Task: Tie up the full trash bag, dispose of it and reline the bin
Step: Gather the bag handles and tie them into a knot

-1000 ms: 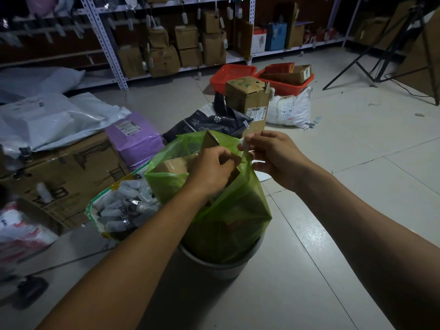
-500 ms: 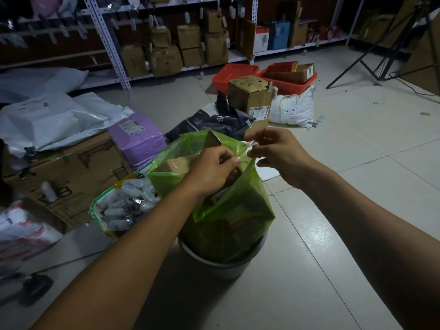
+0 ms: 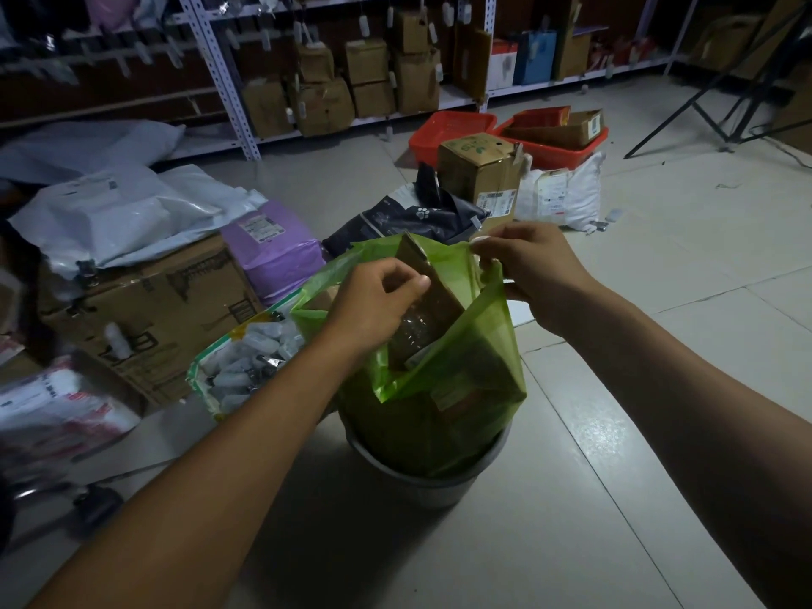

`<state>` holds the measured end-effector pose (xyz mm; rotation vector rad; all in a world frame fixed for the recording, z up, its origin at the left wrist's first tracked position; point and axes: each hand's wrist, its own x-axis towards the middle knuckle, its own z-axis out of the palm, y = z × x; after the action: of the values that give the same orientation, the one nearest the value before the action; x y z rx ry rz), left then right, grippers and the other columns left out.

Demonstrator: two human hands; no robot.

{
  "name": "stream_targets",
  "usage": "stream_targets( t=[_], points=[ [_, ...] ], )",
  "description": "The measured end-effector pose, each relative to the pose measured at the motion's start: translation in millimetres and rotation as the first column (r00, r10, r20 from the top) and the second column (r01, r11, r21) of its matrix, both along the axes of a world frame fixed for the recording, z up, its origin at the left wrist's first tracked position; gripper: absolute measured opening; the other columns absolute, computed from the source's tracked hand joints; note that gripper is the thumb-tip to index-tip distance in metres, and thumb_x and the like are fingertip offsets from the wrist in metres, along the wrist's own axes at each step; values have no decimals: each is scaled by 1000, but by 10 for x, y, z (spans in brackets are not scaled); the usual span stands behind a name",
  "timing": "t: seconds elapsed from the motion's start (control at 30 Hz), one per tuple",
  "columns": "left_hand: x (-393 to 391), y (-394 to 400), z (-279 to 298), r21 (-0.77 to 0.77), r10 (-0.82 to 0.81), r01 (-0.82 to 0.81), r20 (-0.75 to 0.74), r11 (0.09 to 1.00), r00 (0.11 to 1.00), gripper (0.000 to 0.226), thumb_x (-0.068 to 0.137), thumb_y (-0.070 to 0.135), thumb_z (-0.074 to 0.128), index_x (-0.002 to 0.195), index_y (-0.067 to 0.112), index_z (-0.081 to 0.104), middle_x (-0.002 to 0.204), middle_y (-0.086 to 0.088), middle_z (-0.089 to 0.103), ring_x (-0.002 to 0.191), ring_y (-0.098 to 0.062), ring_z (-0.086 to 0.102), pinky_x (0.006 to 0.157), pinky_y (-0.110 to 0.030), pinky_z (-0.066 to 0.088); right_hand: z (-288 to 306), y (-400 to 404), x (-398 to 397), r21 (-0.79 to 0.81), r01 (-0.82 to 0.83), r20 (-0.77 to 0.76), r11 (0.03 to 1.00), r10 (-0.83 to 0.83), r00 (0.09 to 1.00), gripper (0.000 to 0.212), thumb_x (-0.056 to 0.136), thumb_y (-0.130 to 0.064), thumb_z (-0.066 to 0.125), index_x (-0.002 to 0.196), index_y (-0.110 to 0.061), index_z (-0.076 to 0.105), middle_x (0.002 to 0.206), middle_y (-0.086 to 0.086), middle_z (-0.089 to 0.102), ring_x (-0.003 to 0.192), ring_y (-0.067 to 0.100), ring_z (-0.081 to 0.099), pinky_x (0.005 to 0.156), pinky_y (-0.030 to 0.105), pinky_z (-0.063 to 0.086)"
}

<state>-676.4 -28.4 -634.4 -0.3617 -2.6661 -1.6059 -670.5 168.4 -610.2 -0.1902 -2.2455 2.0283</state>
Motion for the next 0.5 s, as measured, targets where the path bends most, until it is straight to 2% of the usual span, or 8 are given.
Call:
stream_targets(
  t=[0.13,0.2,0.27,0.37,0.5],
  points=[
    [-71,-425,-37,14,97,-97,-23,995,995,10,89,32,69,79,33,69,73,11,71,68,-3,66,66,-28,49,-60,-134,-44,-82,42,39,996,-39,998,13,88,-10,64,78,-12,71,71,9,64,65,21,61,59,30,49],
    [-83,-620,-46,-24,119,-118,53,993,992,16,88,36,70,72,32,69,64,12,67,57,-2,62,60,-26,47,-62,-187,-73,-128,69,37,989,-65,997,11,88,-7,62,79,-9,70,69,8,62,67,21,58,61,31,47],
    [-57,-754,-75,-93,121,-104,208,990,971,27,88,39,69,67,24,69,56,7,63,47,-5,57,51,-23,44,-37,-217,-100,-103,79,28,992,-77,997,14,84,-5,60,74,-8,69,68,7,59,70,21,54,62,31,43],
    [54,-784,-129,-96,89,-54,415,994,906,34,90,43,66,72,16,72,57,3,61,43,-7,52,44,-19,40,6,-267,-130,-105,89,32,990,-86,996,14,81,-4,58,73,-8,70,67,5,59,69,20,54,59,29,42],
    [99,-586,-102,-3,92,-101,434,995,896,50,81,61,67,84,12,73,55,7,59,43,-7,50,42,-18,40,29,-326,-130,-140,91,32,986,-87,996,13,81,-2,58,81,-5,71,73,3,64,72,19,57,57,27,44]
  ],
)
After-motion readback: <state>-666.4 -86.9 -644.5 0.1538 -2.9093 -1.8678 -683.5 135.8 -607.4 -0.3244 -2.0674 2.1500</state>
